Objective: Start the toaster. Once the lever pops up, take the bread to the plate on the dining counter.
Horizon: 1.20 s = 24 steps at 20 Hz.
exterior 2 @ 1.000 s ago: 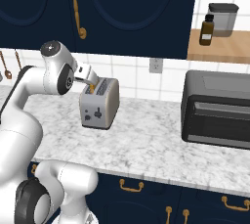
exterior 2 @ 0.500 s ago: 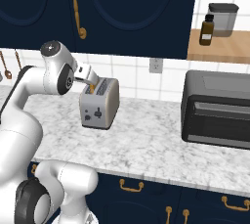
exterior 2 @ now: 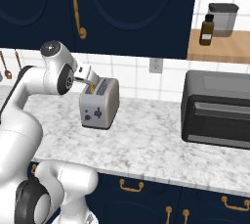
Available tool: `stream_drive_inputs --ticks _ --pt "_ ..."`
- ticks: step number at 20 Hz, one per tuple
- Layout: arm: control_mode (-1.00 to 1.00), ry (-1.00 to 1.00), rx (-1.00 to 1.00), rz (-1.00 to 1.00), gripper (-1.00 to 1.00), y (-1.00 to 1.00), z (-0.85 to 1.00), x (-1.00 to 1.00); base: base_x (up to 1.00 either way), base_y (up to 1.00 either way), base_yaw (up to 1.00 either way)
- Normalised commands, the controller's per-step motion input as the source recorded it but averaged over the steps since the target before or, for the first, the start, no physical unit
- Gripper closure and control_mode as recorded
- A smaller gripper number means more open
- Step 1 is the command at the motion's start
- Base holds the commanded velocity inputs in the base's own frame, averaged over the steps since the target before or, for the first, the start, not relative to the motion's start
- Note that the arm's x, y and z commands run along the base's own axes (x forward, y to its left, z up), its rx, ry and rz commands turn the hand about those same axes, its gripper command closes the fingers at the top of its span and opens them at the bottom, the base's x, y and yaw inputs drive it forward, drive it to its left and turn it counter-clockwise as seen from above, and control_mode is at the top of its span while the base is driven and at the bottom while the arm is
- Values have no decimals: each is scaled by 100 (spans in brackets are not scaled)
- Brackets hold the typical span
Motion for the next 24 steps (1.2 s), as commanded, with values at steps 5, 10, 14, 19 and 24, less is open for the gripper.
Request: stream_drive_inputs --ticks 5,10,14,19,24 --pt "-100 0 0 0 -100 0 0 0 0 0 0" --pt "-100 0 0 0 -100 0 0 0 0 0 0" --pt "-100 0 0 0 -100 0 0 0 0 0 0" --pt "-100 0 0 0 -100 0 0 0 0 0 0" --pt "-100 -1 0 0 -100 0 0 -7 0 0 0"
